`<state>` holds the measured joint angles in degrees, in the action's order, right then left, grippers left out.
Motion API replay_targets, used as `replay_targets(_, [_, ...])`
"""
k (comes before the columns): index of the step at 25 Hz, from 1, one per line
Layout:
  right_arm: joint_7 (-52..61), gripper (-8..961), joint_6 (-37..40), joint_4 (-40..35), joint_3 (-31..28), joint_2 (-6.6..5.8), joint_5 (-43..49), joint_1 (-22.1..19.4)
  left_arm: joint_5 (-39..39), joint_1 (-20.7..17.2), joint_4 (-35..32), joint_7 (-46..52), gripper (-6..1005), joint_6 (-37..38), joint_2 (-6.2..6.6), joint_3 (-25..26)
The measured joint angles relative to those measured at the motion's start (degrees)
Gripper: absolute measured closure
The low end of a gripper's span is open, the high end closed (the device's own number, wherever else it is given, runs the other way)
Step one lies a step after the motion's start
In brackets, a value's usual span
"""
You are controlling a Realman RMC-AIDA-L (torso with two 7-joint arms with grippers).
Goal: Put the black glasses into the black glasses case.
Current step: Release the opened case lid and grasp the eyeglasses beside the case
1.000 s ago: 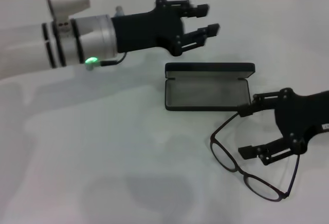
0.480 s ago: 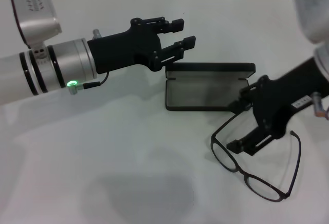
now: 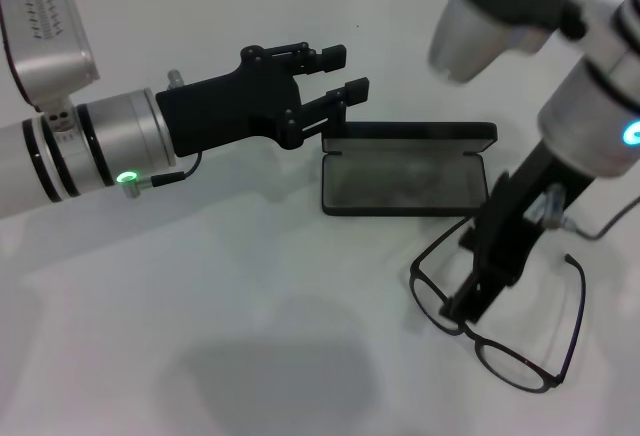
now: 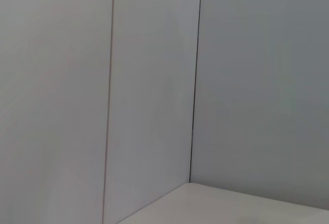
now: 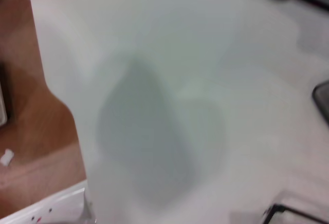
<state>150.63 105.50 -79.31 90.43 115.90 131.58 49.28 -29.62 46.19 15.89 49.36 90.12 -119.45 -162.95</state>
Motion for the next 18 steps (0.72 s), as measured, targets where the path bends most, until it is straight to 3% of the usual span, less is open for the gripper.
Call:
replay_targets(5, [4.6,98,-0.4,2.0,4.4,0.21,0.4,0.7,0.0,0.2,-0.1,-0.1,541,0.0,-0.11,0.0])
replay_targets(18, [9.0,108,-8.8,2.1,16.6,0.29,2.7,-3.8,0.3,-0.1,-0.6,-0.1,542,0.2,-0.15,0.0])
